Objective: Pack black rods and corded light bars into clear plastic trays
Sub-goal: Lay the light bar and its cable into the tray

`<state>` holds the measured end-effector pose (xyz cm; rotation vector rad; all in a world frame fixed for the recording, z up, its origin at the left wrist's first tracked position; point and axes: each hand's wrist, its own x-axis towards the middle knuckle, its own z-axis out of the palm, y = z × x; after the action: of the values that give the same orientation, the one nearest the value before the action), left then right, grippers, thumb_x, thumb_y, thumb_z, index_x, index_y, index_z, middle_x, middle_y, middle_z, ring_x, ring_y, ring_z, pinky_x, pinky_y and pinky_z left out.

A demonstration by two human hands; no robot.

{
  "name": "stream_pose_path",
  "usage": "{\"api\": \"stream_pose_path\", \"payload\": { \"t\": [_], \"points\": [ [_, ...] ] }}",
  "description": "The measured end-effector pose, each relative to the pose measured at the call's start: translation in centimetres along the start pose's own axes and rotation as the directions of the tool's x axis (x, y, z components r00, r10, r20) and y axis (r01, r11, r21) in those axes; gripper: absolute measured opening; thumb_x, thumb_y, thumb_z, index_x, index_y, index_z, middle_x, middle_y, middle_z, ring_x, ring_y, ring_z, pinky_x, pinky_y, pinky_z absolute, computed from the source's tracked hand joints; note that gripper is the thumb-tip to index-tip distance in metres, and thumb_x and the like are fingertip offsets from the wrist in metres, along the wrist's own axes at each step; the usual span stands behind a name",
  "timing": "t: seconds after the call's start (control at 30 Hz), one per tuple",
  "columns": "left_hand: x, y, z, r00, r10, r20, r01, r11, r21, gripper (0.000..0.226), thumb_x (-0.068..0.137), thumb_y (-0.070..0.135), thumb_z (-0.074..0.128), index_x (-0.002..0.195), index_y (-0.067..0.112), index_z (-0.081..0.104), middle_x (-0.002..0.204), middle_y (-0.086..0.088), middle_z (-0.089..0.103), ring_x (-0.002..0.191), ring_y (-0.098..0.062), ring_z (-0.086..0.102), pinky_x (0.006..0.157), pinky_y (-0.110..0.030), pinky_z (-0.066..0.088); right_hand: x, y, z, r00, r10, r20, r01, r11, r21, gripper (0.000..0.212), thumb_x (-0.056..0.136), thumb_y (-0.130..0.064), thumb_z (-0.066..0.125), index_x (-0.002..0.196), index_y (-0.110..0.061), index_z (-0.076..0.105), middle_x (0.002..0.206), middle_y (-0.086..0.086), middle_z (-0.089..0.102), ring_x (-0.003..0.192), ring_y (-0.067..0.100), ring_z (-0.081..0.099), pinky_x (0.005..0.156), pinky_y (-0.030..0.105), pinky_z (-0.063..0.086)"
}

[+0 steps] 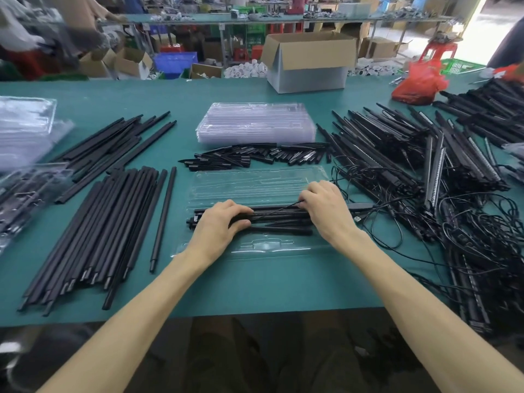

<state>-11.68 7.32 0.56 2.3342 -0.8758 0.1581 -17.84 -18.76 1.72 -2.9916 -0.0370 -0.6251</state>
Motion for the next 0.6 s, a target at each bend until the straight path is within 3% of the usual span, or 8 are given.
{"api": "stream_pose_path", "payload": {
  "t": [0.13, 0.27, 0.43, 0.6],
  "points": [
    [0.0, 0.1, 0.1, 1.0, 0.004, -0.023, -0.004, 1.0, 0.009, 0.024, 0.095, 0.03, 0.067, 0.118, 0.024, 0.071, 0.105, 0.008, 0.065, 0.104, -0.014, 0.056, 0.097, -0.032, 0.043, -1.3, 0.9, -1.8, 0.998, -0.049, -0.042, 0.049, 0.999, -0.003, 0.018, 0.093, -0.027, 0.07, 0.086, -0.01, 0.071, 0.081, 0.004, 0.062, 0.085, 0.029, 0.057, 0.093, 0.039, 0.044],
    [0.0, 0.1, 0.0, 0.999, 0.002, -0.035, -0.001, 1.0, 0.006, 0.024, 0.094, 0.029, 0.069, 0.117, 0.023, 0.072, 0.104, 0.008, 0.066, 0.102, -0.015, 0.056, 0.096, -0.033, 0.044, -3.8, 1.6, -2.9, 0.995, -0.093, -0.047, 0.091, 0.994, -0.052, 0.023, 0.098, -0.028, 0.064, 0.082, -0.012, 0.068, 0.076, 0.001, 0.061, 0.08, 0.027, 0.059, 0.088, 0.035, 0.043],
    [-0.1, 0.3, 0.0, 0.999, 0.001, -0.047, 0.001, 1.0, 0.022, 0.023, 0.094, 0.03, 0.069, 0.116, 0.025, 0.072, 0.104, 0.01, 0.065, 0.102, -0.012, 0.056, 0.094, -0.03, 0.044, -5.5, 2.0, -3.5, 0.996, -0.031, 0.078, 0.033, 0.999, -0.03, 0.029, 0.103, -0.039, 0.05, 0.092, -0.016, 0.063, 0.084, -0.003, 0.065, 0.081, 0.021, 0.059, 0.086, 0.032, 0.04],
    [-0.1, 0.5, -0.2, 0.999, -0.012, -0.033, 0.013, 1.0, 0.022, 0.023, 0.094, 0.028, 0.069, 0.116, 0.022, 0.072, 0.105, 0.01, 0.065, 0.105, -0.013, 0.057, 0.097, -0.032, 0.044, -7.1, 1.6, -3.9, 0.995, -0.016, 0.099, 0.012, 0.999, 0.036, 0.023, 0.105, -0.029, 0.05, 0.1, -0.011, 0.064, 0.096, 0.0, 0.06, 0.077, 0.02, 0.054, 0.079, 0.031, 0.044]
  ]
}}
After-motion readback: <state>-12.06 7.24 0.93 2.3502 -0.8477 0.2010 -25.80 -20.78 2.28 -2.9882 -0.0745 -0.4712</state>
